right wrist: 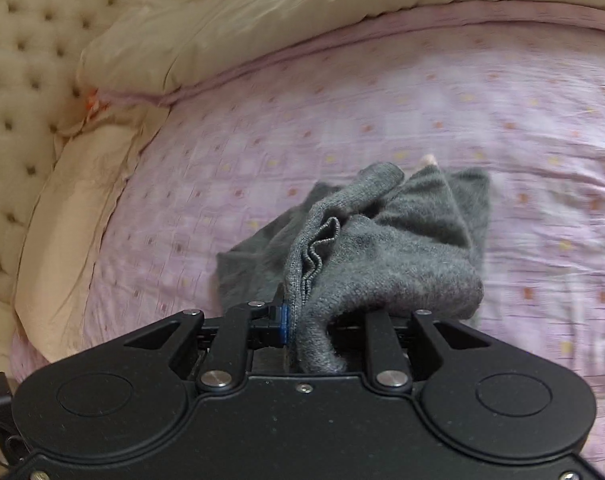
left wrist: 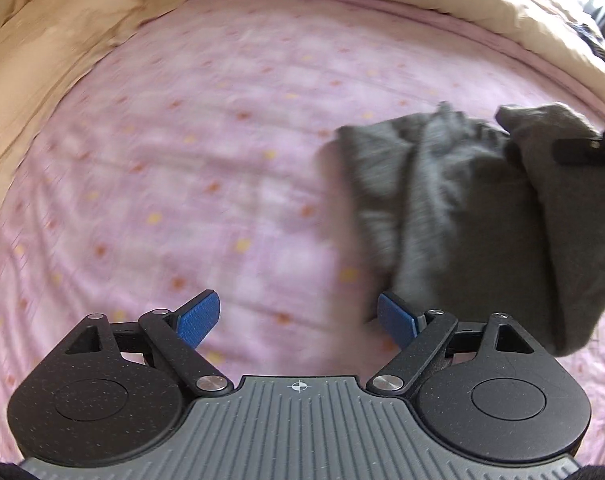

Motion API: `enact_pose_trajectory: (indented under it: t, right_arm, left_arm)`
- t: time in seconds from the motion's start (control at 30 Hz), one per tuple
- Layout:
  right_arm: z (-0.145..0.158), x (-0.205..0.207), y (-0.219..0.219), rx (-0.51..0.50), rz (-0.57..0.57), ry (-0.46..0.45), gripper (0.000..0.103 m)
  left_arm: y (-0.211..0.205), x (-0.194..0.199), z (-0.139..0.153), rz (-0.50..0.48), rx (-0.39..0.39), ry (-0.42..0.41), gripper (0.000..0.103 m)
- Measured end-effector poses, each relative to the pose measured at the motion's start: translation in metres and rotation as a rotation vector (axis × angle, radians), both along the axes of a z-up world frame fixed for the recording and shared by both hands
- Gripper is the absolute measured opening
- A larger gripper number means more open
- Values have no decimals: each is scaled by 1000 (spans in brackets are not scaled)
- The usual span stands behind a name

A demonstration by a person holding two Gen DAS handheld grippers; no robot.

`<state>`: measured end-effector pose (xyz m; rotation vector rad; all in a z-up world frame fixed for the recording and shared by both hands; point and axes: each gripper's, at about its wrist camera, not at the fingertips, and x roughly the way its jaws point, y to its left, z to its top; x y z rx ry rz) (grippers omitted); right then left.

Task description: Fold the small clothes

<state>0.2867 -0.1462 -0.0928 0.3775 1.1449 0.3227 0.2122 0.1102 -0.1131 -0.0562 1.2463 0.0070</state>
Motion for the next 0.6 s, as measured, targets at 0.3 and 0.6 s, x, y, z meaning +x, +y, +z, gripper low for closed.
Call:
enact_pose_trajectory:
  t: [0.3, 0.6]
  right_arm:
    - [-30, 2, 87, -127, 130, 45, 43]
    - [16, -18, 78, 55, 114, -166, 57]
  left_arm:
    - [37, -9, -6, 18, -23, 28, 86]
    - [30, 9, 9, -47, -54, -17, 86]
